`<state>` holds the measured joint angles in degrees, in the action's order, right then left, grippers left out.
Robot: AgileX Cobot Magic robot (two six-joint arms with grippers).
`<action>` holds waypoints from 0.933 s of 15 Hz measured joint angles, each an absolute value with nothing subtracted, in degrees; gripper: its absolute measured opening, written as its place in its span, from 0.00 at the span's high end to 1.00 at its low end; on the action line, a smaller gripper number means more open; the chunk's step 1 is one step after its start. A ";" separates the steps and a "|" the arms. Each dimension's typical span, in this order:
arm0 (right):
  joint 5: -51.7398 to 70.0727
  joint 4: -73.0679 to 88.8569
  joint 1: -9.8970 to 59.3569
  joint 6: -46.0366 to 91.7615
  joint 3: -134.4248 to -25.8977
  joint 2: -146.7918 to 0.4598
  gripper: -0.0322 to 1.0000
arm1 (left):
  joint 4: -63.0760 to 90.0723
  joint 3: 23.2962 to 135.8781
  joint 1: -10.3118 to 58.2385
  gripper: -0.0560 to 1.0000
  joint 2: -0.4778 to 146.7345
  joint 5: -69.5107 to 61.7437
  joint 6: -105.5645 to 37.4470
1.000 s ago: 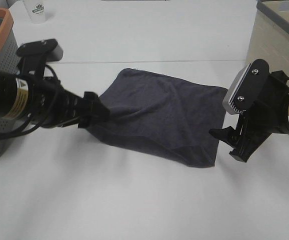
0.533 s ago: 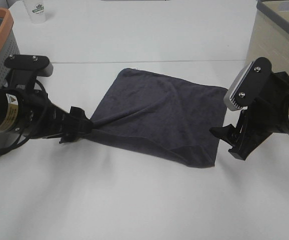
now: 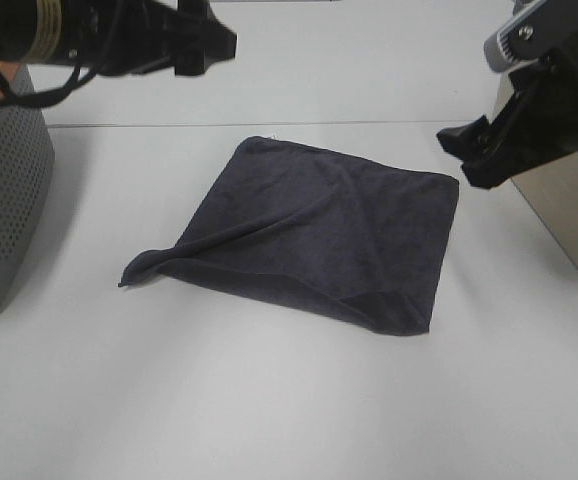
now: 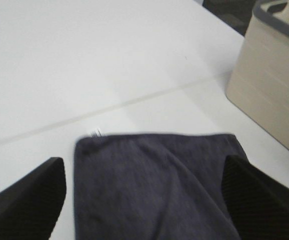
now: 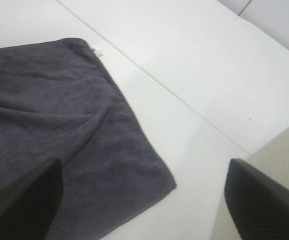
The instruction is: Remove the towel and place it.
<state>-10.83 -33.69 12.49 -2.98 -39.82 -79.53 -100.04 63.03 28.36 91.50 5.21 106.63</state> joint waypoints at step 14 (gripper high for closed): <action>35.98 -25.78 12.38 -7.56 -83.08 -83.14 0.16 | -9.57 101.36 7.16 0.24 95.11 -50.08 1.78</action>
<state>35.98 -25.78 12.38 -7.56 -83.08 -83.14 -9.57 101.36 7.16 95.11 -50.08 1.78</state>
